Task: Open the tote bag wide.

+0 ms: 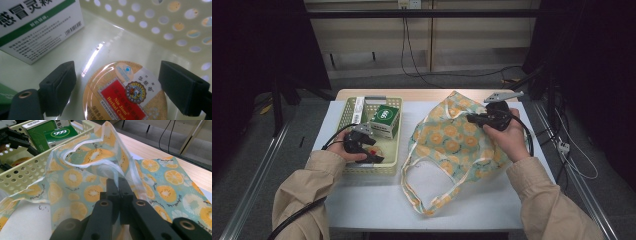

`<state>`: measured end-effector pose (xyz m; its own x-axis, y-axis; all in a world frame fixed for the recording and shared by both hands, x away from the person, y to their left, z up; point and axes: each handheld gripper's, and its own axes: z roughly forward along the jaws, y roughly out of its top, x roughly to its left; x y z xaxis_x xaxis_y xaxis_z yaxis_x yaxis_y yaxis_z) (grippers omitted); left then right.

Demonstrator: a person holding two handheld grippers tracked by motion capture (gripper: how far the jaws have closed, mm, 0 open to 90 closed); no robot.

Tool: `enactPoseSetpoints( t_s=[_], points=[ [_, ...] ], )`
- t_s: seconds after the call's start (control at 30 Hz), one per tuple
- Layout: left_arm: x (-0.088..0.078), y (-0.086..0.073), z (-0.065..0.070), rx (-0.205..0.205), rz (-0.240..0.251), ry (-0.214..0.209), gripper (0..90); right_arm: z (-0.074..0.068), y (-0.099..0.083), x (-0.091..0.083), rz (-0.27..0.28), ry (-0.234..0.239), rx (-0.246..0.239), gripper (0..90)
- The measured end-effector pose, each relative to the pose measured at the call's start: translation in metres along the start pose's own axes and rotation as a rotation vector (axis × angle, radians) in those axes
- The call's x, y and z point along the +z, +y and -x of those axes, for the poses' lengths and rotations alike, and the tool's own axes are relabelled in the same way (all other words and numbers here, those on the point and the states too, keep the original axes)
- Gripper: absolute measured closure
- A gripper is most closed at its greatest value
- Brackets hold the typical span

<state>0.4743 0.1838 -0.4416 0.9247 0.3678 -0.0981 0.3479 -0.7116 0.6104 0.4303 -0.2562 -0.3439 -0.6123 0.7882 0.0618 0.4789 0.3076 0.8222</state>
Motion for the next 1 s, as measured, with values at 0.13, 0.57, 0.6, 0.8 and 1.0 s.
enactPoseSetpoints(
  t_s=[0.13, 0.57, 0.6, 0.8, 1.0],
  points=[
    [0.008, 0.001, 0.006, 0.047, -0.072, 0.006, 17.3, 0.0, -0.002, 0.0, -0.001, 0.0, 0.003, 89.9],
    [0.005, 0.007, 0.004, 0.013, -0.07, 0.074, 20.9, 0.0, -0.002, 0.002, 0.002, 0.005, 0.005, 89.9],
    [0.004, 0.008, 0.003, 0.01, -0.061, 0.077, 21.0, 0.0, -0.002, 0.002, 0.0, 0.006, 0.006, 89.9],
    [0.001, 0.019, 0.003, -0.008, 0.014, 0.1, 21.1, -0.001, -0.002, 0.004, 0.0, 0.01, 0.004, 89.9],
    [-0.002, 0.034, 0.007, -0.014, 0.075, 0.119, 21.2, -0.002, -0.002, 0.005, -0.001, 0.014, 0.004, 89.9]
  ],
)
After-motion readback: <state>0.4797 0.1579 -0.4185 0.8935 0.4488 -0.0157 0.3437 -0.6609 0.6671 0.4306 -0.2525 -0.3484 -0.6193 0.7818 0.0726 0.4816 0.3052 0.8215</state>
